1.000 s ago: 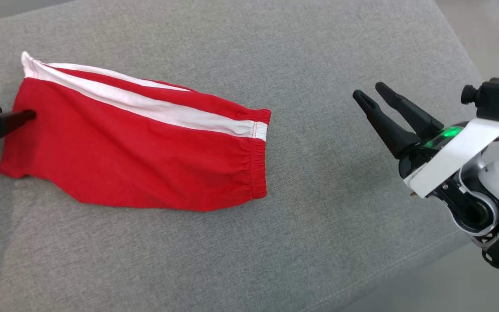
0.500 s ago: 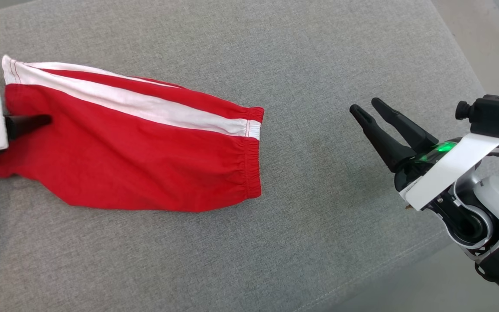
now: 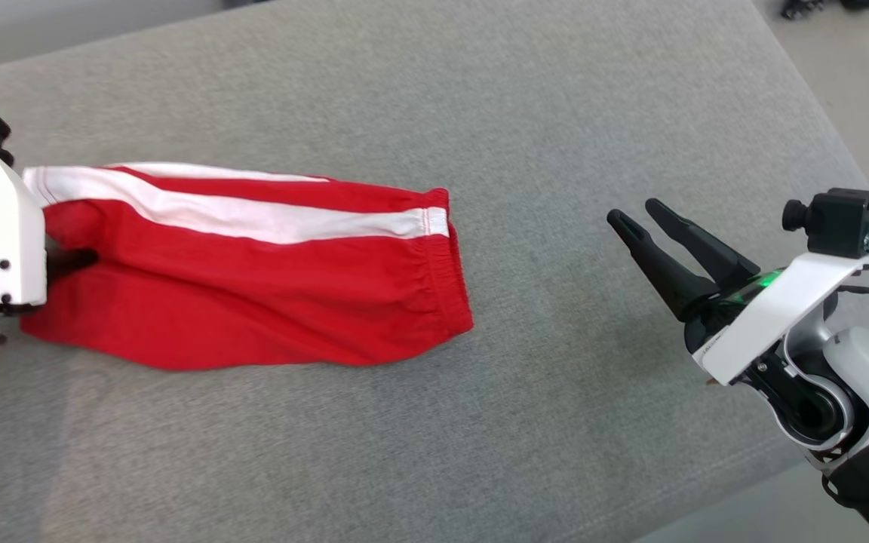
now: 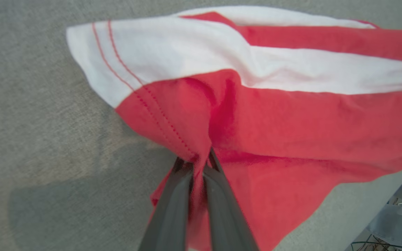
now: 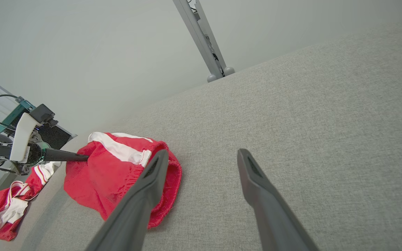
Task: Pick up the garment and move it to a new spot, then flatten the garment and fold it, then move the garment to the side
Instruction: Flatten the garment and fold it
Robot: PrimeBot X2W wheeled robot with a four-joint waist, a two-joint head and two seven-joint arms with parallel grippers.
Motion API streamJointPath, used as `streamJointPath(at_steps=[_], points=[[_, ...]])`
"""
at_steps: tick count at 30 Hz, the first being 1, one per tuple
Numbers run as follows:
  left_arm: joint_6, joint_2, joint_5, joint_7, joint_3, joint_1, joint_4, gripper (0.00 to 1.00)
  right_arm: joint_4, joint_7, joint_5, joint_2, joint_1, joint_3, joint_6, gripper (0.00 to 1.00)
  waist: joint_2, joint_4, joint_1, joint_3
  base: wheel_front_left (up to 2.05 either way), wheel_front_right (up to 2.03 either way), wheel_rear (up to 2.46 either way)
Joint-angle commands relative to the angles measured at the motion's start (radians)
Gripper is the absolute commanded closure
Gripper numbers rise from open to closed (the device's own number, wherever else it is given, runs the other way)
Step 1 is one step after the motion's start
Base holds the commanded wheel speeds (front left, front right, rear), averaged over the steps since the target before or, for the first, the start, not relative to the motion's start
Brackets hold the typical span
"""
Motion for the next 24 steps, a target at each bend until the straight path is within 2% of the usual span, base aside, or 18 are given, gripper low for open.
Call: streamJointPath(at_steps=[1, 11, 18, 19, 20, 24], points=[[-0.001, 0.002, -0.013, -0.004, 0.000, 0.018, -0.008, 1.00, 0.001, 0.009, -0.007, -0.002, 0.018, -0.012, 0.000, 0.00, -0.0001, 0.027, 0.0000, -0.027, 0.00, 0.00, 0.00], [-0.001, 0.041, -0.052, -0.046, -0.014, 0.152, -0.109, 1.00, 0.010, 0.064, -0.033, 0.009, 0.093, -0.078, 0.000, 0.00, -0.0001, 0.103, 0.0000, -0.124, 0.00, 0.00, 0.00], [0.036, 0.061, -0.083, -0.086, -0.008, 0.230, -0.146, 1.00, -0.004, 0.100, -0.056, 0.022, 0.136, -0.131, 0.000, 0.00, -0.0001, 0.126, 0.0000, -0.148, 0.00, 0.00, 0.00], [0.042, 0.060, -0.083, -0.096, -0.008, 0.238, -0.145, 0.69, -0.007, 0.103, -0.058, 0.025, 0.143, -0.139, 0.000, 0.00, -0.0001, 0.128, 0.0000, -0.149, 0.00, 0.00, 0.00], [0.044, 0.058, -0.084, -0.101, -0.011, 0.249, -0.145, 0.00, -0.009, 0.109, -0.062, 0.028, 0.150, -0.144, 0.000, 0.00, -0.0001, 0.130, 0.0000, -0.151, 0.00, 0.00, 0.00], [0.048, 0.048, -0.091, -0.127, -0.011, 0.276, -0.134, 0.00, -0.014, 0.125, -0.079, 0.042, 0.174, -0.168, 0.000, 0.00, -0.0001, 0.139, 0.0000, -0.160, 0.00, 0.00, 0.00]])
